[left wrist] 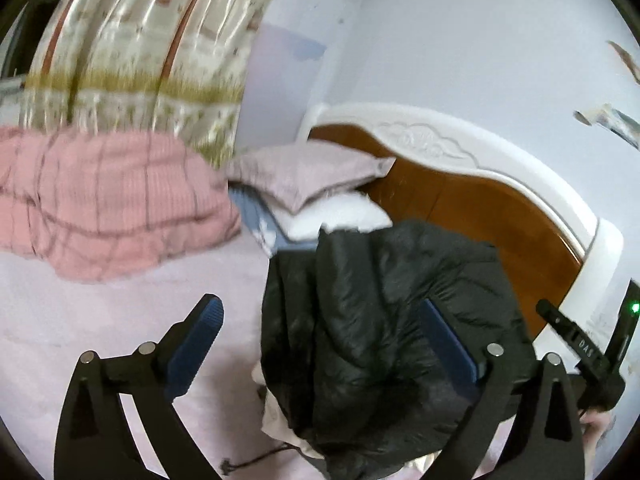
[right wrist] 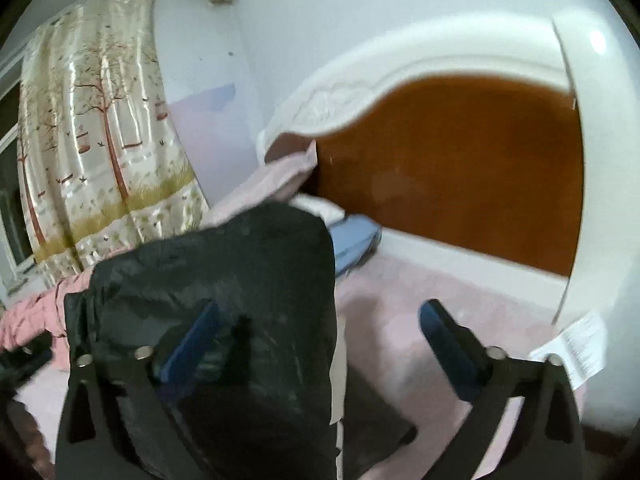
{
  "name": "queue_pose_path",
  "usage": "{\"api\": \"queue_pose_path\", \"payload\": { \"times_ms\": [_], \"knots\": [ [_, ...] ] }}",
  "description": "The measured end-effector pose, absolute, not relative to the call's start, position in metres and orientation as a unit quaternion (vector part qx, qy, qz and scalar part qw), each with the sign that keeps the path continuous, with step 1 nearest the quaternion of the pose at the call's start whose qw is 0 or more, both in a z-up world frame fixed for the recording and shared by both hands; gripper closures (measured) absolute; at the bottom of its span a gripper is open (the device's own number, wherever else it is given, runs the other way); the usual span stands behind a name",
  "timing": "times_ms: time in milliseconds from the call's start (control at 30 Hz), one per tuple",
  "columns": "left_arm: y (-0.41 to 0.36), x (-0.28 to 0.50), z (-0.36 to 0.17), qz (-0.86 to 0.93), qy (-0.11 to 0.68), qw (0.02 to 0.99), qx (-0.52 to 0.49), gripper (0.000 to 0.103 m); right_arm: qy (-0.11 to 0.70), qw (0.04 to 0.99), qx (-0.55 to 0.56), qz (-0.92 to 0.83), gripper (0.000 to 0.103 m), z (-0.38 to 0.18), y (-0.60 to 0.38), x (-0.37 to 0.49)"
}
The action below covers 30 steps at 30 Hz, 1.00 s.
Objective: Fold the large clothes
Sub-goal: 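Carry the lifted jacket with both grippers toward the cream clothes stack, then place the jacket on top of the cream clothes and open both grippers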
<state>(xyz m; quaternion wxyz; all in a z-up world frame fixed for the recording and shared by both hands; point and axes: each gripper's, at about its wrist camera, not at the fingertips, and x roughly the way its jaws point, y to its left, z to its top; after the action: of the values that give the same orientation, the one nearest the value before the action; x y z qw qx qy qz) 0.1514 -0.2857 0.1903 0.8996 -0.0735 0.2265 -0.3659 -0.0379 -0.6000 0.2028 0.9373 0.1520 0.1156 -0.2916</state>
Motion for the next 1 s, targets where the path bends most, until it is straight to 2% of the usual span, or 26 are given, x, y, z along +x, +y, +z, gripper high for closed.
{"api": "queue_pose_path", "payload": {
  "times_ms": [300, 500, 700, 867, 1000],
  "knots": [
    [-0.237, 0.068, 0.214, -0.339, 0.095, 0.936, 0.007, 0.001, 0.058, 0.962, 0.106, -0.244, 0.001, 0.233, -0.51, -0.095],
    [-0.204, 0.038, 0.17, -0.319, 0.098, 0.943, 0.014, 0.001, 0.053, 0.969, 0.096, -0.223, 0.001, 0.2, -0.454, -0.127],
    [-0.177, 0.028, 0.111, -0.299, 0.16, 0.94, 0.03, 0.001, 0.118, 0.964, 0.126, -0.202, 0.001, 0.141, -0.43, -0.142],
    [-0.132, 0.007, 0.083, -0.273, 0.154, 0.949, 0.022, 0.001, 0.123, 0.955, 0.151, -0.225, 0.001, 0.109, -0.417, -0.154],
    [-0.113, 0.011, 0.054, -0.261, 0.153, 0.953, 0.025, 0.001, 0.144, 0.949, 0.118, -0.253, 0.001, 0.086, -0.396, -0.148]
  ]
}}
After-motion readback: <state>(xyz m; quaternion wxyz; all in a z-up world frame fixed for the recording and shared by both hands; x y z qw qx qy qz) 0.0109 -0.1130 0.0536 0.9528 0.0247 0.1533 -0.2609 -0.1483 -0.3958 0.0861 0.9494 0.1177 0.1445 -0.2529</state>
